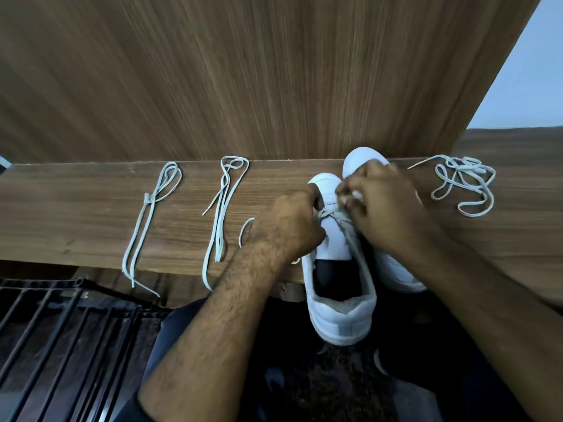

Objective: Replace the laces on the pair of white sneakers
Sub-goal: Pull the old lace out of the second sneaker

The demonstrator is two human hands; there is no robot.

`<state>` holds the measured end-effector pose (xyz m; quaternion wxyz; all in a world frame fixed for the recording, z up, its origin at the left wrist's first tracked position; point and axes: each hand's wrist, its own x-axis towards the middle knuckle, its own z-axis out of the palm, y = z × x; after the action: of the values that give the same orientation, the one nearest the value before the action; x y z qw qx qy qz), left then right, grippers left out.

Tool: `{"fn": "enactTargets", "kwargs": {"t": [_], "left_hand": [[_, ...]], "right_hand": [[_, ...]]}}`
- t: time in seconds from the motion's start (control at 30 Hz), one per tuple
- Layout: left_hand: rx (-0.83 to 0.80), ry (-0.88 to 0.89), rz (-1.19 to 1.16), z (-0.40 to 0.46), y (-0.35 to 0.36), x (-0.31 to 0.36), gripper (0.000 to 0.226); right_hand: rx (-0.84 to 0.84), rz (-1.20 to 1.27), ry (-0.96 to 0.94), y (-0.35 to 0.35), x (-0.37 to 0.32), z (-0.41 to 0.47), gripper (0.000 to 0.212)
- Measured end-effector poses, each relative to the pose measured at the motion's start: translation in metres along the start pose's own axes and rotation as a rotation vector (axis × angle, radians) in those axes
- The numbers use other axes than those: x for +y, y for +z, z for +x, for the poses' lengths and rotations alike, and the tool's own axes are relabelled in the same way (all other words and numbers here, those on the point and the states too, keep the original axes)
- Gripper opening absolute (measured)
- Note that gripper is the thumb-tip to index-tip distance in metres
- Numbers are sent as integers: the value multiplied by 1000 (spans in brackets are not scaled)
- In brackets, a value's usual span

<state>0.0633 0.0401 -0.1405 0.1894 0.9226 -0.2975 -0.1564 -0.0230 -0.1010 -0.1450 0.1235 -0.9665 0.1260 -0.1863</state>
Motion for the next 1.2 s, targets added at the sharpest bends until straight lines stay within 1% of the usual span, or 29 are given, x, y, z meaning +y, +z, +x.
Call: {"fn": "enactTargets", "kwargs": {"t": [0.03,0.07,0.17,0.3,0.37,0.4,0.47,0.53,0.6,0.67,0.73,0.9,0.93,1.0,1.03,1.07,1.13,1.2], "left_hand": [[3,15,7,0,2,1,31],[12,30,11,0,3,2,31],[31,63,14,1,5,3,25],[13,84,30,0,3,4,31],[19,71,21,0,2,3,27],[12,48,-10,1,1,3,26],[2,-19,-93,1,-1,3,29],[-10,-68,-122,0,-3,4,30],[-19,-89,-125,-2,-3,6,21],[-10,-103,-130,-2,-4,6,14],[0,-129,-137,-2,-6,6,15],[-10,-137,-150,-3,-7,7,6],[-7,-141,-163,-3,-6,7,6],[-4,-163,-191,-4,-7,7,4],[-6,-175,-199,-5,-7,7,4],[-8,-182,-202,-4,-7,7,6],[-8,-183,-201,-3,-9,6,7],[-1,-162,-188,-2,-11,5,9]], "right_hand": [[-109,-44,16,5,-1,-2,20],[-161,-74,-2,8,-3,-3,24],[-89,-34,-90,3,-16,-8,22],[-211,-21,-74,6,-29,-19,22],[-245,13,-32,9,-24,-18,34],[-266,49,15,7,-21,-16,37],[-263,48,112,5,-15,-12,35],[-271,-74,139,3,-17,-11,33],[-278,-133,91,6,-24,-13,38],[-230,-135,33,10,-26,-15,42],[-177,-126,0,13,-21,-13,36],[-176,-64,-29,19,-13,-10,20],[-160,-36,-38,21,-13,-10,24],[-122,142,31,22,-14,-6,32],[-91,236,72,22,-12,-4,32],[-67,275,90,22,-11,-2,32],[-68,260,67,21,-8,-1,37],[-84,273,44,22,-8,-2,51]]}}
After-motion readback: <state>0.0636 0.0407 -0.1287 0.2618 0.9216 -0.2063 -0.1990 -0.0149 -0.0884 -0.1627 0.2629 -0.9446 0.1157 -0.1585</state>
